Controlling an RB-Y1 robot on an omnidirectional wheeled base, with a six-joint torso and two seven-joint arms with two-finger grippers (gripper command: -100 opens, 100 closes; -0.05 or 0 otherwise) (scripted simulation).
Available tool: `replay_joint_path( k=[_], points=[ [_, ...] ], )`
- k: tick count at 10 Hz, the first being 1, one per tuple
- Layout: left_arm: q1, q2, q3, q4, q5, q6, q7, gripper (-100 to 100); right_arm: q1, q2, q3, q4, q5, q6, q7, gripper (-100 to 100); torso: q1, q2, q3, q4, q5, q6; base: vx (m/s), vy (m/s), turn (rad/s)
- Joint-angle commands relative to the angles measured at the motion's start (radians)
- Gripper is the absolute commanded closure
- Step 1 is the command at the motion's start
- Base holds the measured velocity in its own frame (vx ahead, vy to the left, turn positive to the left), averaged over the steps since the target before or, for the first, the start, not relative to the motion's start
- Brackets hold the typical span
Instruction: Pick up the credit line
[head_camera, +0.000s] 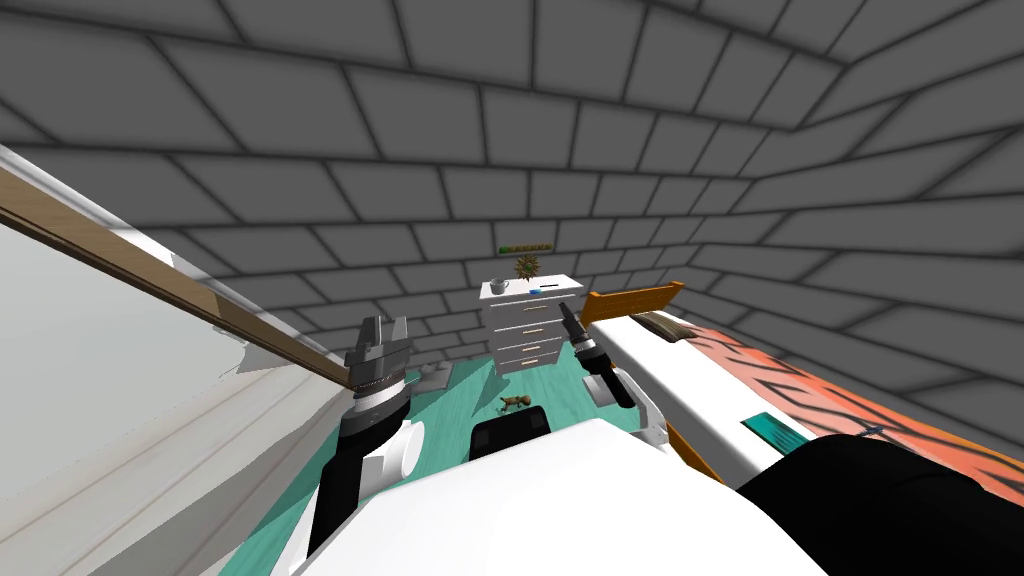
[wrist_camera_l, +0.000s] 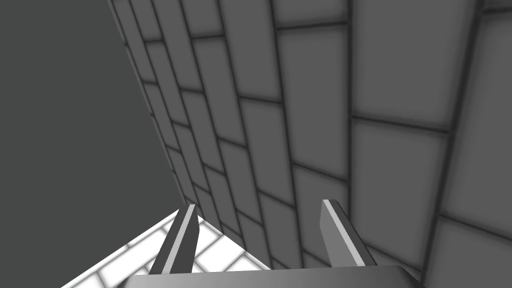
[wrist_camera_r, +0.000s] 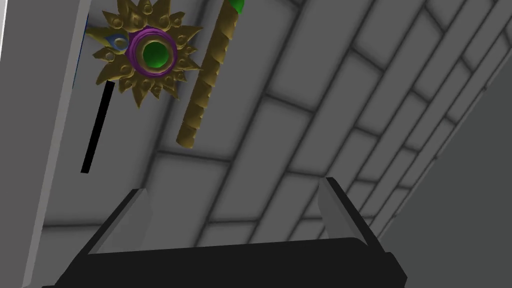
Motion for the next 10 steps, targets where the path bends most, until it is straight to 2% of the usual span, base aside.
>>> replay_joint_path(
  k=[1,3,4,5,6,7,8,9,10],
  points=[
    [0.000,0.000,0.000,0.000,0.000,0.000,0.000,0,-0.016,-0.019,-0.011,0.036,0.013,0.002,0.015,-100,0.000,0.000,0.000,0.000,0.000,0.000,-0.037,0.141,0.000],
    [0.000,0.000,0.000,0.000,0.000,0.000,0.000,0,-0.042,-0.072,-0.034,0.114,0.078,0.003,0.079,-100,-0.003,-0.001,-0.001,0.000,-0.001,0.000,-0.049,0.191,0.035],
    [0.000,0.000,0.000,0.000,0.000,0.000,0.000,0,-0.042,-0.072,-0.034,0.132,0.082,0.003,0.088,-100,0.002,0.000,0.000,0.000,0.000,0.000,-0.030,0.177,-0.003],
    [0.000,0.000,0.000,0.000,0.000,0.000,0.000,0,-0.056,-0.099,-0.046,0.169,0.119,0.003,0.126,-100,0.000,-0.001,0.000,0.000,0.000,0.000,-0.002,0.158,0.022],
    [0.000,0.000,0.000,0.000,0.000,0.000,0.000,0,-0.056,-0.099,-0.046,0.181,0.119,0.003,0.126,-100,-0.002,-0.002,-0.001,0.000,0.000,0.000,0.002,0.114,0.011],
    [0.000,0.000,0.000,0.000,0.000,0.000,0.000,0,-0.071,-0.126,-0.059,0.220,0.157,0.004,0.166,-100,-0.004,-0.003,-0.002,-0.001,-0.001,0.000,-0.004,0.155,0.041],
    [0.000,0.000,0.000,0.000,0.000,0.000,0.000,0,-0.071,-0.126,-0.059,0.232,0.157,0.004,0.166,-100,-0.003,-0.003,-0.002,-0.001,0.000,0.000,-0.015,0.142,-0.001],
    [0.000,0.000,0.000,0.000,0.000,0.000,0.000,0,-0.086,-0.154,-0.073,0.269,0.196,0.006,0.206,-100,-0.003,-0.002,-0.001,0.000,0.000,0.000,-0.015,0.156,0.023],
    [0.000,0.000,0.000,0.000,0.000,0.000,0.000,0,-0.086,-0.154,-0.073,0.284,0.196,0.006,0.206,-100,-0.002,-0.002,-0.001,0.000,0.000,0.000,-0.028,0.137,0.008]
  ],
)
